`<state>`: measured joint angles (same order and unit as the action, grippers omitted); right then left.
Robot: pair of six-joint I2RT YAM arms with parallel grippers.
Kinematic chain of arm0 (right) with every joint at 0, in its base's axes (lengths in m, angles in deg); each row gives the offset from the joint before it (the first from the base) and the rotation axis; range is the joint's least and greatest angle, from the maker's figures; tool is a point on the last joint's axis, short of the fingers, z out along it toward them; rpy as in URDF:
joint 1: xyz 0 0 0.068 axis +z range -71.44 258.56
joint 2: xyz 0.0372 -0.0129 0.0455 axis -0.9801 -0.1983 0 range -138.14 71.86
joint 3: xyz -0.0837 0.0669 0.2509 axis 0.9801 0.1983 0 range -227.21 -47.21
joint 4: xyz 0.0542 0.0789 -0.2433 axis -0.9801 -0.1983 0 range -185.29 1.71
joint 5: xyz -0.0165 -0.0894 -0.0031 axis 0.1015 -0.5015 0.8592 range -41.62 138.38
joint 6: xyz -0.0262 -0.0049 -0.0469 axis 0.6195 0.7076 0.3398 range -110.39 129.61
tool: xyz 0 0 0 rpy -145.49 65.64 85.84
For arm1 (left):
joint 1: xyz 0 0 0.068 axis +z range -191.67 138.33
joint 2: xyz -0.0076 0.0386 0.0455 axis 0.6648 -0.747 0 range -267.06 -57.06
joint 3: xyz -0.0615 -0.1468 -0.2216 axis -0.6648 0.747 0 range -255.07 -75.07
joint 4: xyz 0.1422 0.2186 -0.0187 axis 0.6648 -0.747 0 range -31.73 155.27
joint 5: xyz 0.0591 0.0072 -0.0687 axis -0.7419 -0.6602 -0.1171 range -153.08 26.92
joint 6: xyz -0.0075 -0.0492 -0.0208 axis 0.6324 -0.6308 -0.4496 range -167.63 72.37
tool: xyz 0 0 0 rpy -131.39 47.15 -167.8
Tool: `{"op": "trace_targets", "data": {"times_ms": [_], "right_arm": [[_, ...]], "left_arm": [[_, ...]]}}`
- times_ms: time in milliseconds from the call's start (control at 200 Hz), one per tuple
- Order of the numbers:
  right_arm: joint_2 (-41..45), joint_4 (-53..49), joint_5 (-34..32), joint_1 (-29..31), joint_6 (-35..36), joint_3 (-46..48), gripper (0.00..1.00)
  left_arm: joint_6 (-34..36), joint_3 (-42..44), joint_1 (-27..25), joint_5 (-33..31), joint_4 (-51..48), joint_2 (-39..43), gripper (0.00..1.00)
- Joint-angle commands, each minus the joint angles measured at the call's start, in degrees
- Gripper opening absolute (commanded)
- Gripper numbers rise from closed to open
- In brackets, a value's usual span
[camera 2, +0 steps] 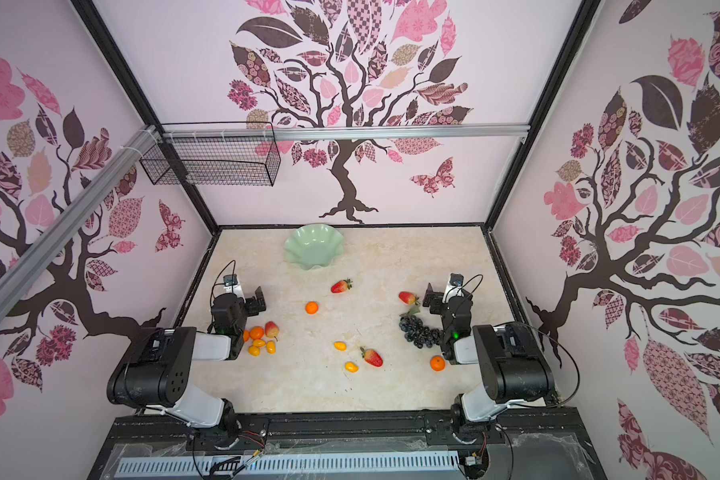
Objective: Place and organize the fake fruits in the fruit bowl
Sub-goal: 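Raise both arms and reach both grippers toward the pale green bowl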
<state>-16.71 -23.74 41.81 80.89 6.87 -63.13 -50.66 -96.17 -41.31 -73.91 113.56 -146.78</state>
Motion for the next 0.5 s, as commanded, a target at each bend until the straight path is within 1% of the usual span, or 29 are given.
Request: {"op": "trace_targets", "data": {"times_ms": [0, 495], "right_arm": [[-0.46, -0.44, 0.44, -0.04, 0.31, -1.17, 1.0], [-0.39, -0.22, 1.37, -0.47, 0.21, -1.05, 1.0]], "left_arm": [[0.04, -0.96, 0.13, 0.5, 1.17, 0.55, 0.98], [-0.09, -0.9, -0.07, 0.08, 1.24, 0.59, 0.98]]}}
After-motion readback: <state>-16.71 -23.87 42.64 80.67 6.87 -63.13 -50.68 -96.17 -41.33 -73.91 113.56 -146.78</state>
